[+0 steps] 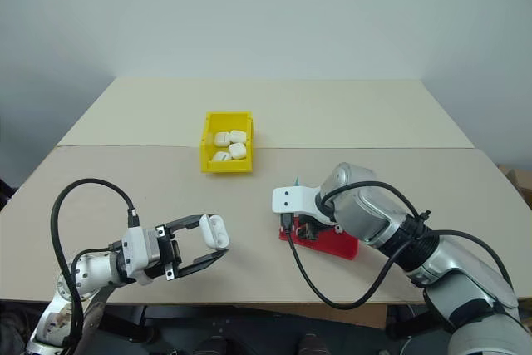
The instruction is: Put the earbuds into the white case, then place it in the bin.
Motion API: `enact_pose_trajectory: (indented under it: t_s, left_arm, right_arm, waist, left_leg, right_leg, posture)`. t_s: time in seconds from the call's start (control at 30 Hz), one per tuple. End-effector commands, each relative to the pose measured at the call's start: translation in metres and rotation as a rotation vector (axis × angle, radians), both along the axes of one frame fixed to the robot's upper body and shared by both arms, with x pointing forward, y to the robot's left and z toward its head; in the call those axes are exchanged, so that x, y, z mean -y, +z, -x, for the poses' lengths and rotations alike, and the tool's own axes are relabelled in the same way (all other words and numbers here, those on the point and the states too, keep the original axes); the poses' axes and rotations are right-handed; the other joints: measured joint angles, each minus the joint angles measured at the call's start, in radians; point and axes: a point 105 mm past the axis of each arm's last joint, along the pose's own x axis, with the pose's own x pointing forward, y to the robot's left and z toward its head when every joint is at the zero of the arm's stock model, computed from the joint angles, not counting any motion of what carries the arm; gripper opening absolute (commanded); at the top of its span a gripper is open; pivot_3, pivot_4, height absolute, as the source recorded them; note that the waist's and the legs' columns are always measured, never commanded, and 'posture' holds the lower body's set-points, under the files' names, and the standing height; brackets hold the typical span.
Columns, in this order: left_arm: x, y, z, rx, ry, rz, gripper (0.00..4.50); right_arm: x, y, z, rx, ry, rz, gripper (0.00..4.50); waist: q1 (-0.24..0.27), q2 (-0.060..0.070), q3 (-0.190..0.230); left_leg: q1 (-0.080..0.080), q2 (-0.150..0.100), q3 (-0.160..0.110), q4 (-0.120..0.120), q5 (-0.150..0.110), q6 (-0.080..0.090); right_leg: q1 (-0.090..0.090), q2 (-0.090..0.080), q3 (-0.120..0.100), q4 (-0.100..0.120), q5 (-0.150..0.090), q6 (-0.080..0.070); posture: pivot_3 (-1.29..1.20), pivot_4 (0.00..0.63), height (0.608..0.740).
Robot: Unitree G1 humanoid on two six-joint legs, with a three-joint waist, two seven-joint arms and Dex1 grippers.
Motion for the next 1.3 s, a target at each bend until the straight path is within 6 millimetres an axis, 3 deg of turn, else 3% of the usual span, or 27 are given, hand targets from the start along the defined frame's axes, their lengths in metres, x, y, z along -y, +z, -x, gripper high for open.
enact_pose_trajectory:
  t_s: [0.03, 1.3]
  left_arm:
    - [0.0024, 0.009, 0.0034, 0.042, -0.013, -0.005, 2.78]
    - [0.0002, 0.0078, -0.002, 0.022, 0.027, -0.024, 2.78]
  right_arm:
    - [-0.0035, 0.009, -0.0005, 0.036, 0.013, -0.004, 1.82]
    - [0.0007, 0.0027, 0.0022, 0.037, 0.034, 0.031, 1.82]
  waist:
    - [0.0, 0.0, 0.0]
    - [0.0, 0.0, 0.0]
  left_leg:
    - [0.0, 0.0, 0.0, 0.0, 0.0, 0.0]
    - [-0.006, 0.0, 0.0, -0.001, 0.0, 0.0]
  right_leg:
    - [0.0, 0.0, 0.0, 0.0, 0.0, 0.0]
    - [-0.007, 0.0, 0.0, 0.001, 0.0, -0.001]
  posture:
    - [0.0, 0.15, 0.74]
    - [0.0, 0.15, 0.74]
